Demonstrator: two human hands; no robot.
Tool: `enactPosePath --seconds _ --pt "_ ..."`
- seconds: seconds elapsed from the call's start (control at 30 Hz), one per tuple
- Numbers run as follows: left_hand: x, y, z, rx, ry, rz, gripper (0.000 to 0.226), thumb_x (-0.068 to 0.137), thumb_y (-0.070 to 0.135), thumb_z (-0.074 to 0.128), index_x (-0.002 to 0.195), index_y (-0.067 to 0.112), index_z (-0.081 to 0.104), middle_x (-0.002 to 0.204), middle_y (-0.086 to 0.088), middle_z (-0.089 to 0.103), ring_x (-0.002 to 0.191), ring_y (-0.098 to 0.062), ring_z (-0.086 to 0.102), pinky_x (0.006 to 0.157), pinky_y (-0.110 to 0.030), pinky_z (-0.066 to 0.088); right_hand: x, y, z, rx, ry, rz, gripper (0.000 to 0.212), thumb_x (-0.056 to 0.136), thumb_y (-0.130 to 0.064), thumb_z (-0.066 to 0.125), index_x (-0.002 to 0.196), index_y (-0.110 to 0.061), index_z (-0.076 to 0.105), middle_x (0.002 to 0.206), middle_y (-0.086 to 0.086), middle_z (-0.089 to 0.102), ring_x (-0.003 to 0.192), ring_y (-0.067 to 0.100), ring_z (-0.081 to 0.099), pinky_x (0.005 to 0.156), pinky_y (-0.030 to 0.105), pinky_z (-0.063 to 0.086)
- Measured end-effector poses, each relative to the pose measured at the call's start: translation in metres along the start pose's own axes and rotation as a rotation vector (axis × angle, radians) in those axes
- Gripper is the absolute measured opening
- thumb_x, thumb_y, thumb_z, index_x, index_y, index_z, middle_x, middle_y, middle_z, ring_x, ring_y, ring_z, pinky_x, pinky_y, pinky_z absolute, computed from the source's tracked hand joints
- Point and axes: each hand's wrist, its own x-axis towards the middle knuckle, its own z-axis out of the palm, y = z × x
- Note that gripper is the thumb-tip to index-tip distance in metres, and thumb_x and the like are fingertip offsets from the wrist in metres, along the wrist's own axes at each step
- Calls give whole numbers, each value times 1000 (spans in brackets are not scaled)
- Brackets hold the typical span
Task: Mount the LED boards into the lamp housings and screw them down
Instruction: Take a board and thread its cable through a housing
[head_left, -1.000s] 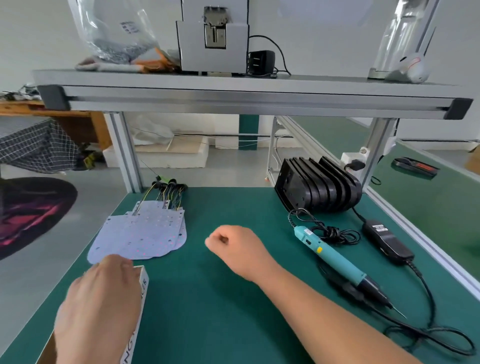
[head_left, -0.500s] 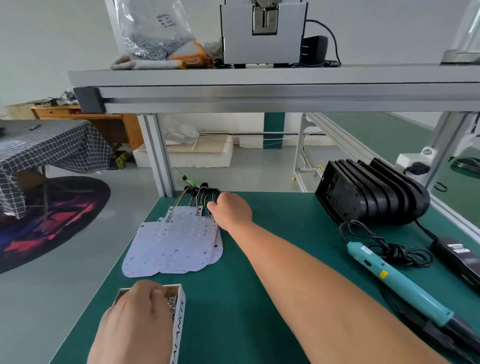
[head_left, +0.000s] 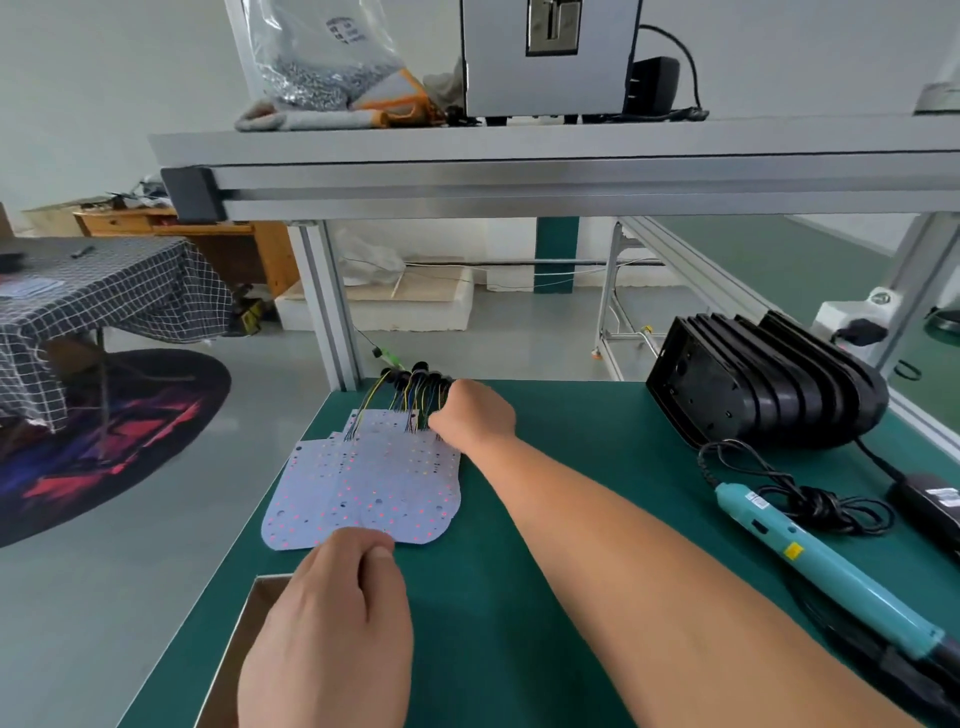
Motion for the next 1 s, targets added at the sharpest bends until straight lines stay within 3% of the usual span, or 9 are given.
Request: enactPosePath --seconds 0.13,0.27,0.33,0.43,0.5,0.6,0.73,0.87,1.0 --pt "-4 4 -1 63 -9 24 21 105 32 45 94 43 60 93 11 68 82 3 56 63 -26 38 4 6 -6 218 1 91 32 85 -19 55 58 -16 39 54 1 43 52 24 38 54 29 25" --pt "-8 6 3 19 -40 92 18 104 34 48 94 41 60 84 7 65 78 -4 59 63 -30 40 1 24 -11 642 108 135 32 90 -18 55 61 -16 43 60 6 33 61 19 28 59 35 22" --pt "-12 7 6 -31 -48 143 17 103 34 49 94 40 61 80 7 64 79 -6 60 64 -30 41 -6 37 -14 794 133 154 22 91 -17 55 70 -10 56 67 9 41 65 19 34 62 37 26" --pt "-18 10 13 -113 -45 216 15 101 33 51 96 39 63 76 10 62 76 -5 59 63 -28 39 -18 57 -21 884 180 101 27 94 -23 57 86 1 66 76 6 60 66 19 46 61 35 36" --pt "-22 13 18 -154 -43 255 14 101 32 51 97 37 63 76 12 61 77 -5 59 63 -28 37 -30 64 -35 951 230 35 25 97 -27 58 92 -5 66 79 -4 67 67 16 49 59 30 42" --pt "-24 15 28 -194 -52 291 13 104 27 55 106 34 66 94 19 64 87 -7 59 70 -26 34 -56 64 -61 1054 282 -79 19 96 -28 59 89 -11 66 81 -11 71 73 8 58 66 17 45" --pt "-27 21 38 -276 -41 348 25 102 18 65 126 23 66 108 10 64 92 1 59 80 -5 37 -111 64 -91 1235 169 -185 15 91 -31 62 81 -22 69 91 2 71 83 19 51 72 34 38" --pt "-34 29 47 -353 -26 563 51 97 5 73 142 21 56 120 -9 66 80 1 59 79 -3 39 -170 76 -112 1185 55 -196 11 89 -27 65 81 -20 69 92 7 71 86 24 49 79 41 37" --pt "-50 44 56 -370 -104 778 70 91 18 72 150 38 39 159 15 44 80 -1 61 74 -8 45 -219 90 -122 1099 -68 -251 17 87 -16 70 85 -1 62 90 11 65 85 20 56 84 36 46"
